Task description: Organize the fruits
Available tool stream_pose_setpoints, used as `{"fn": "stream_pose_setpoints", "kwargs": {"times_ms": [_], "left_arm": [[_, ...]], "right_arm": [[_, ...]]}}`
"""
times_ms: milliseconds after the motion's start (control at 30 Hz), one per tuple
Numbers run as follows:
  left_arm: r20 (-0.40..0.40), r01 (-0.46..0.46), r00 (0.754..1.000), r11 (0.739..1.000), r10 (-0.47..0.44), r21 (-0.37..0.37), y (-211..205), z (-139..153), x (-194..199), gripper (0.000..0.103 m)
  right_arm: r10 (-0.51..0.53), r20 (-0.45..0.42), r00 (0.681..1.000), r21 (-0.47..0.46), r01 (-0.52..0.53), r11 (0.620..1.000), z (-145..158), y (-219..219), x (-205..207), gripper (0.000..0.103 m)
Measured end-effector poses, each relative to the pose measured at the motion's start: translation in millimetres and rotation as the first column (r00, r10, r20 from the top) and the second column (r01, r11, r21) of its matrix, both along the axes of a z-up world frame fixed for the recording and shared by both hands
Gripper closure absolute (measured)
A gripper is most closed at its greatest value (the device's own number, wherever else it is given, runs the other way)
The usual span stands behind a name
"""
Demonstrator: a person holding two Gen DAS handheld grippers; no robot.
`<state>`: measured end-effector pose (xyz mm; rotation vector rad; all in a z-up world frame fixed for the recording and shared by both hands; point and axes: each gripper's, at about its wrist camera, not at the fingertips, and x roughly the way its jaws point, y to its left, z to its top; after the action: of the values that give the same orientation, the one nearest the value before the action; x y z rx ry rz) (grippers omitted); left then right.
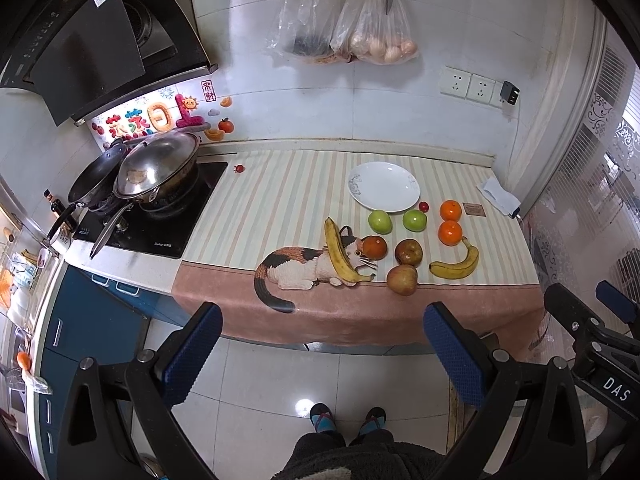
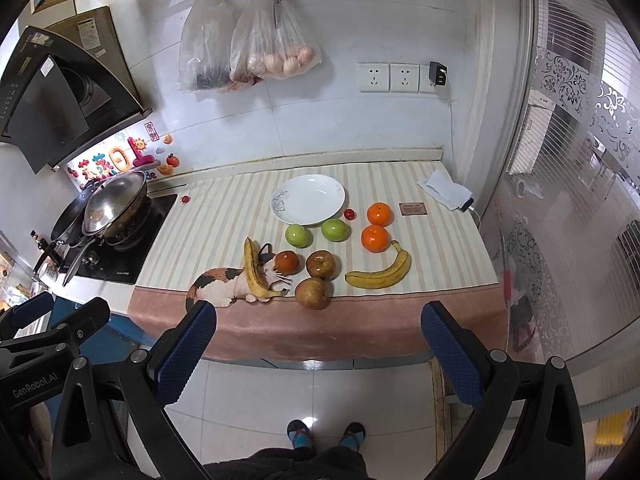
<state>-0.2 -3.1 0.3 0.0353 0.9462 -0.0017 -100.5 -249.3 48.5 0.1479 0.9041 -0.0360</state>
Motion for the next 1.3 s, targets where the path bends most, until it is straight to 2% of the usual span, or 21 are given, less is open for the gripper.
{"fn": "stream_pose_setpoints", "kwargs": {"times_ms": [1300], "left_arm": [[0.007,-0.002,1.000,1.000,0.002,-0.003,5.0,5.6,-3.4,0.000]], "right_arm": [[0.005,0.008,1.000,0.004,-0.005,1.000,3.0,-6.0,-1.3,0.000]]}}
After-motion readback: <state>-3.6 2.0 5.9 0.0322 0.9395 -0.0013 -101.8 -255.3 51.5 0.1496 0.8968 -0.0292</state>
